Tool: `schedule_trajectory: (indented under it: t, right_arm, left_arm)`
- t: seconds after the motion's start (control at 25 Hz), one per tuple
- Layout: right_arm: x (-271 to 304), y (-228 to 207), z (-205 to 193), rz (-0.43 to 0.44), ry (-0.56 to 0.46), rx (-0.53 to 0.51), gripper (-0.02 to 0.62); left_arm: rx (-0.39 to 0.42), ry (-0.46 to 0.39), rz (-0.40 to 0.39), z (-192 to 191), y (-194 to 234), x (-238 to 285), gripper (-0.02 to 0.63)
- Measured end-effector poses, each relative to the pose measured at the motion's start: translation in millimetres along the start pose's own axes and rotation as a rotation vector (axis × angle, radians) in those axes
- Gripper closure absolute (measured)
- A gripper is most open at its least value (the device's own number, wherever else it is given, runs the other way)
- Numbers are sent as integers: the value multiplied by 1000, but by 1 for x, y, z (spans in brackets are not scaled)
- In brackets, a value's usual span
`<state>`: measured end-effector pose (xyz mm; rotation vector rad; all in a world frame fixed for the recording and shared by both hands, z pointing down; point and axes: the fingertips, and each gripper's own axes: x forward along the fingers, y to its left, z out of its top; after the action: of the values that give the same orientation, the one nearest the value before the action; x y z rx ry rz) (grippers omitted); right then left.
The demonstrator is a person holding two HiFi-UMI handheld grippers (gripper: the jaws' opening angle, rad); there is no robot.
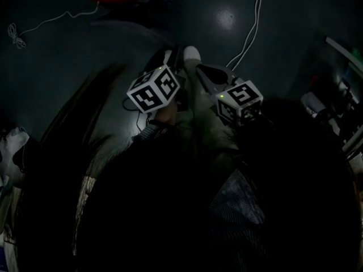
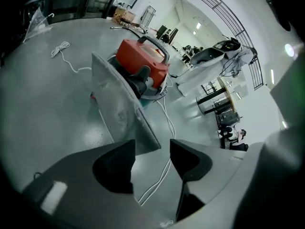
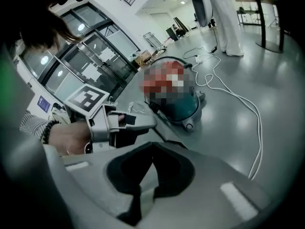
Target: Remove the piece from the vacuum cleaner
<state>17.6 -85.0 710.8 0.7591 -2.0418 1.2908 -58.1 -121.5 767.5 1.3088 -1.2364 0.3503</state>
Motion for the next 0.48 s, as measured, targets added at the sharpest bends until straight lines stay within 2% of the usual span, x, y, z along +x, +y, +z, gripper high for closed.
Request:
schedule_trajectory:
  t: [0.16,0.24,0.36,0.48]
  right_arm:
    - [-3,-5,-3,-4,14,12,594]
    - [-5,-8,-1,-13,0,22,594]
    - [-7,-10,-1,-20,-14,21,594]
    - [-8,-9,3,-31,-18,36,594]
  left_arm:
    - [-50,14,-11,3,1,18,371]
    - [-54,24,-9,3,1,23,423]
    - [-62,27,-5,0,3,23,446]
    - [-73,23,-9,-2,5,21,513]
